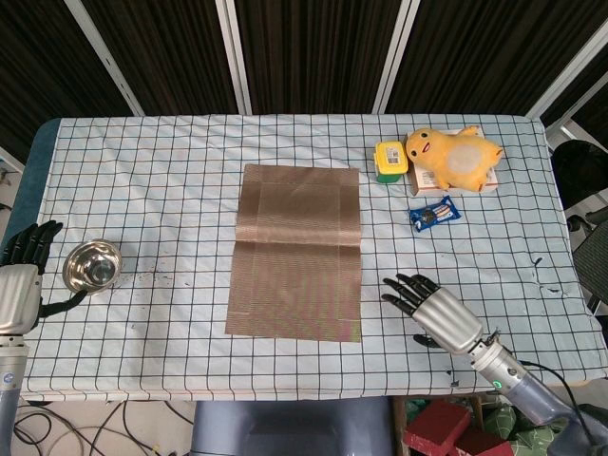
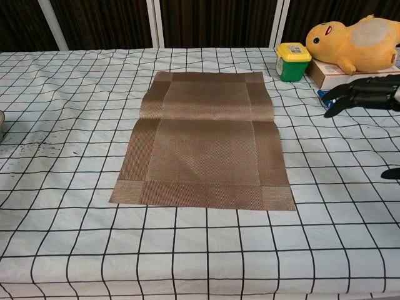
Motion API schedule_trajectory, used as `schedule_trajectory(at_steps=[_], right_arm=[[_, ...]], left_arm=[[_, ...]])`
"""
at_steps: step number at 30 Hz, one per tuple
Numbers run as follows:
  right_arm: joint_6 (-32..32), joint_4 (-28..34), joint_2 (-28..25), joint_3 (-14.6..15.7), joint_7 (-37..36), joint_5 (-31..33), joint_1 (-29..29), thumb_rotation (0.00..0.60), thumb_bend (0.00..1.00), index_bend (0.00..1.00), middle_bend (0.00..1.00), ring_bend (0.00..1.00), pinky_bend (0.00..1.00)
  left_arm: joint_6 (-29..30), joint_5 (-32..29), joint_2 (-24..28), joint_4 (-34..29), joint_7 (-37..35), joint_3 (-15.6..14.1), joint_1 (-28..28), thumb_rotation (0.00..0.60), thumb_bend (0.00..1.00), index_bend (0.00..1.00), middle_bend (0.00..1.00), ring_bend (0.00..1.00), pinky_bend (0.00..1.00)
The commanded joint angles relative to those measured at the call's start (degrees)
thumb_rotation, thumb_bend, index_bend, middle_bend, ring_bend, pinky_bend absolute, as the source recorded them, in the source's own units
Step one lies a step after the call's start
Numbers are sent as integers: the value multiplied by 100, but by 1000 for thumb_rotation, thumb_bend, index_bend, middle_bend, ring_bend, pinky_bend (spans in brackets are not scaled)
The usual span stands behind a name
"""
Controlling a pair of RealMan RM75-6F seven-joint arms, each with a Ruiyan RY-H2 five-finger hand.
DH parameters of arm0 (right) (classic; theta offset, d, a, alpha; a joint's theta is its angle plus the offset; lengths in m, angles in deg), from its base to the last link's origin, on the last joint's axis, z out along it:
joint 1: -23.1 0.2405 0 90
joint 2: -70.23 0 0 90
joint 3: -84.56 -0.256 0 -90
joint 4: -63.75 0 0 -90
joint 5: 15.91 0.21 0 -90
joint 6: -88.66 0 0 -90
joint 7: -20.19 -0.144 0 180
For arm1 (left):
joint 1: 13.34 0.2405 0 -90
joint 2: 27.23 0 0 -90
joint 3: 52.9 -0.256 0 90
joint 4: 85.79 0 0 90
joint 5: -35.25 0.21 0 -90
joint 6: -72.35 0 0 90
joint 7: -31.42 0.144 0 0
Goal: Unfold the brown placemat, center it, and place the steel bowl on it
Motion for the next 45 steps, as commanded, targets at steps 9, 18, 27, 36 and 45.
schedule_trajectory(at_steps=[9,18,27,36,45], right_arm=[[-273,-234,782,109,179,181,176,600,0,210,96,103,210],[-416,-427,1415,103,334,469,238,600,0,210,95,103,210],[-531,-625,1744,101,409,756,264,600,0,210,93,103,210],[-807,-626,1875,104,589,1038,346,600,0,210,76,97,209],[-964,-501,1960,66,857,1212,434,600,0,210,73,96,209]], left_arm=[[-29,15,-61,40,1,117,55,600,39,75,62,25,76],[-39,13,-84,59,-10,210,108,600,38,75,62,25,76],[-156,-44,-99,96,-5,271,123,600,38,75,62,25,76],[-233,-99,-123,144,-20,334,143,600,39,75,61,25,76],[-275,-109,-135,171,-53,382,161,600,38,75,59,25,76]])
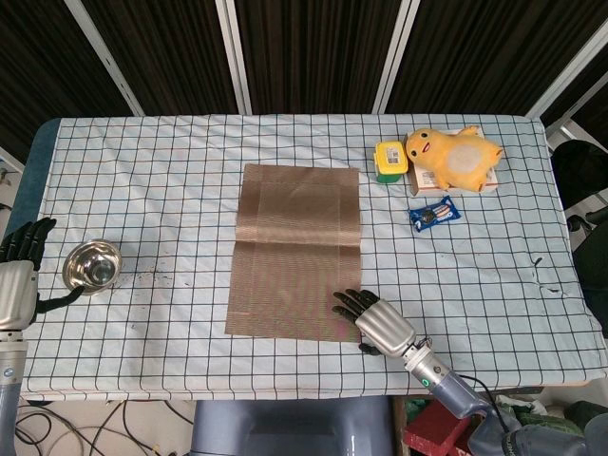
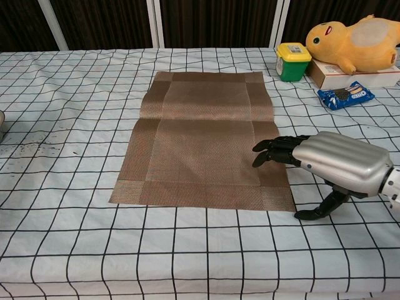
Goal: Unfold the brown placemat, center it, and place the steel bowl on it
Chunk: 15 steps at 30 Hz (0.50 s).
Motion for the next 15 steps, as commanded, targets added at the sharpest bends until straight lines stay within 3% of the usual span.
schedule_trajectory(at_steps=[1,9,15], right_arm=[[-43,12,42,-21,68,76,22,600,0,210,73,96,209],[-44,-4,151,-49,129,254,19,600,11,210,73,96,209],[120,-80,271,-65,0,315,-23,600,113,209,73,96,209]], left_arm=[[-3,-4,1,5,-12,16,6,600,38,75,59,25,76],[-40,-10,6,8,-28,50,23,600,39,75,59,25,76],[-65,-23,4,6,-24,72,35,600,38,75,59,25,76]])
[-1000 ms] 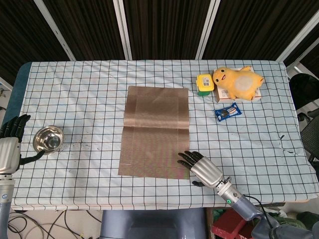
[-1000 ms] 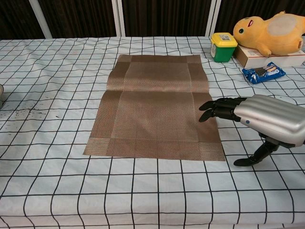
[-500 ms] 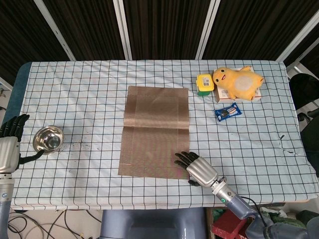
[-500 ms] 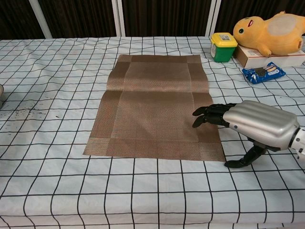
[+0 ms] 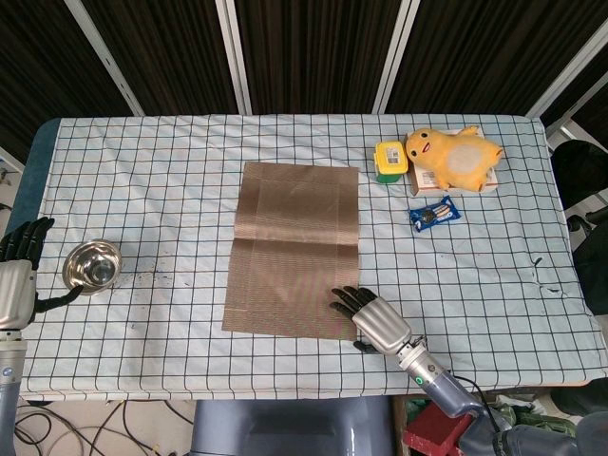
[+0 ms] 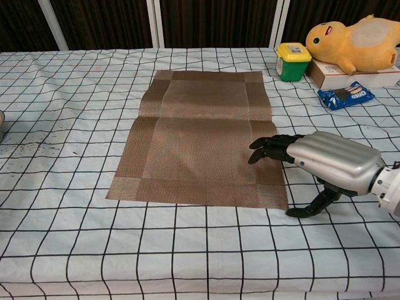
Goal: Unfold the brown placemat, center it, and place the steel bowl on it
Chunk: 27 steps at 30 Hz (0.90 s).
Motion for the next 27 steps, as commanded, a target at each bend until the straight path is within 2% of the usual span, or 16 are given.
schedule_trajectory(at_steps=[1,13,27], right_arm=[[81,-44,50,-6,-70,16,-19,600,125,209,73,96,209],[-19,9,43,106,-127,144,-13,600,131,196,62,96,208],[-98,146,99,15,-223,417,11,600,84,165,53,95,208]], left_arm=[[-10,-5,-1,-2,0,6,4,600,39,75,59,25,76],[-85,-16,4,-9,9,30,14,600,39,75,56,25,76],[-111,-9,3,0,-15,66,32,600,39,75,56,24,76]])
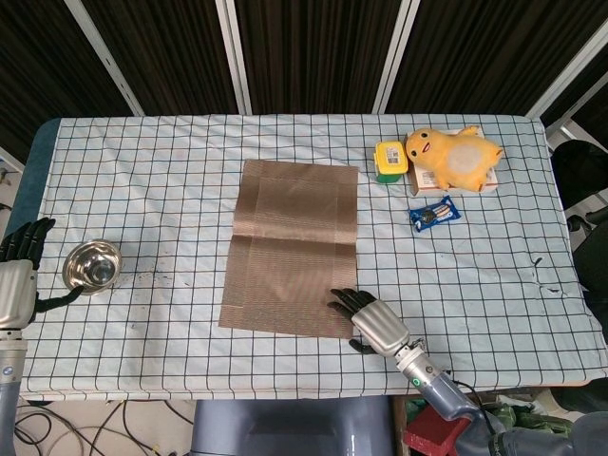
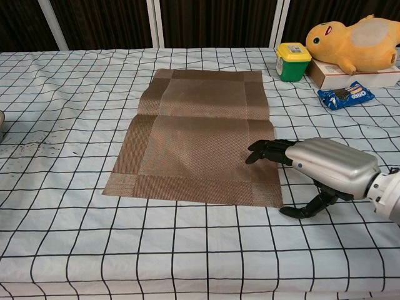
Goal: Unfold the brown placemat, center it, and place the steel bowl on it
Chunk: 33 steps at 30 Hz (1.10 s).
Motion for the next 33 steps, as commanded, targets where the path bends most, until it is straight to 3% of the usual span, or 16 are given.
schedule_trajectory(at_steps=[1,27,33], right_arm=[[-29,41,10,-45,-40,82,6,600,83,161,53,95,208],[-200,216,35,-86,23,388,71,600,40,136,41,95,207],[-119,16,228,-185,141,478,67,600,150,136,41,96,207]], left_arm=[[-1,-6,-1,0,-5,7,3,600,38,74,56,24,76],[-48,-2,-14,8,-3,48,21,600,38,74,56,25,76],[-35,13,-24,3,2,55,30,600,38,74,56,24,76]])
